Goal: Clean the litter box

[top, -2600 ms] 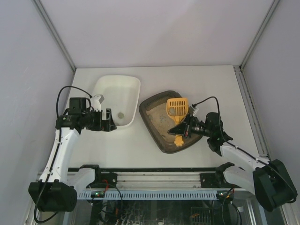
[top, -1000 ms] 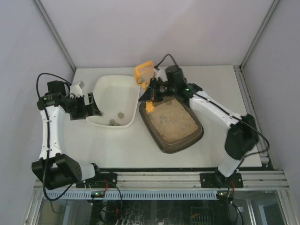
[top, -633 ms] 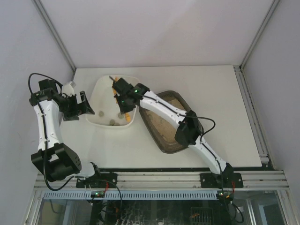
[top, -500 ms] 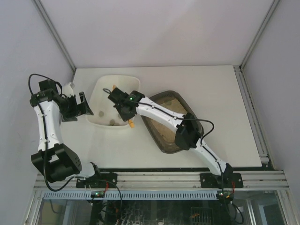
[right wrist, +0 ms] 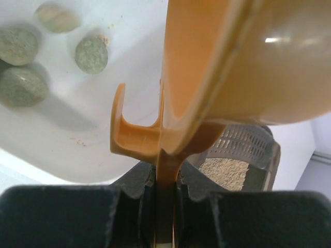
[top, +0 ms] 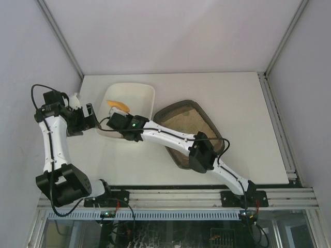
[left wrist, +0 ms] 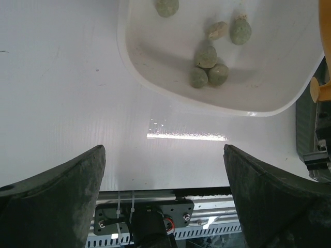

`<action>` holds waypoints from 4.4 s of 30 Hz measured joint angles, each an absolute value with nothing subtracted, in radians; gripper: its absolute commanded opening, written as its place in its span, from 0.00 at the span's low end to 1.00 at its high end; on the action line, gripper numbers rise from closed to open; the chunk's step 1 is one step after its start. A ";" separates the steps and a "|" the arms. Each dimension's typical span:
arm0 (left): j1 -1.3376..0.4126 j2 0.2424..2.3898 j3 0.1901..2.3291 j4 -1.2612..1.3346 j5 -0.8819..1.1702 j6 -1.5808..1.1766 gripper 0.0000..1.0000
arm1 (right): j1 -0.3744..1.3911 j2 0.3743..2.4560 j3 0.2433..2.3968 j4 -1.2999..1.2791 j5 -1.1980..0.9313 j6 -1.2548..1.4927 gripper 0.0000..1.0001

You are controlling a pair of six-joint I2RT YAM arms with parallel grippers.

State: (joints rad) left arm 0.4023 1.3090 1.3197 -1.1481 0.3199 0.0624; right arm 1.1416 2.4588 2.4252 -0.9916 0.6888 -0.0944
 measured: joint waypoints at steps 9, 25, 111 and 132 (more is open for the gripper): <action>0.402 1.254 1.304 -1.134 0.318 0.064 1.00 | 1.155 2.429 2.371 -0.867 0.739 -0.133 0.00; 0.072 1.440 1.554 -1.155 0.399 0.171 1.00 | 0.695 1.439 1.478 -0.740 -0.152 0.518 0.00; -0.482 2.000 1.402 -0.371 0.763 -0.290 1.00 | 0.458 1.697 1.063 -0.938 -0.891 0.639 0.00; -0.480 1.951 1.296 -0.181 0.759 -0.461 1.00 | 0.474 1.656 1.018 -0.796 -0.815 0.761 0.00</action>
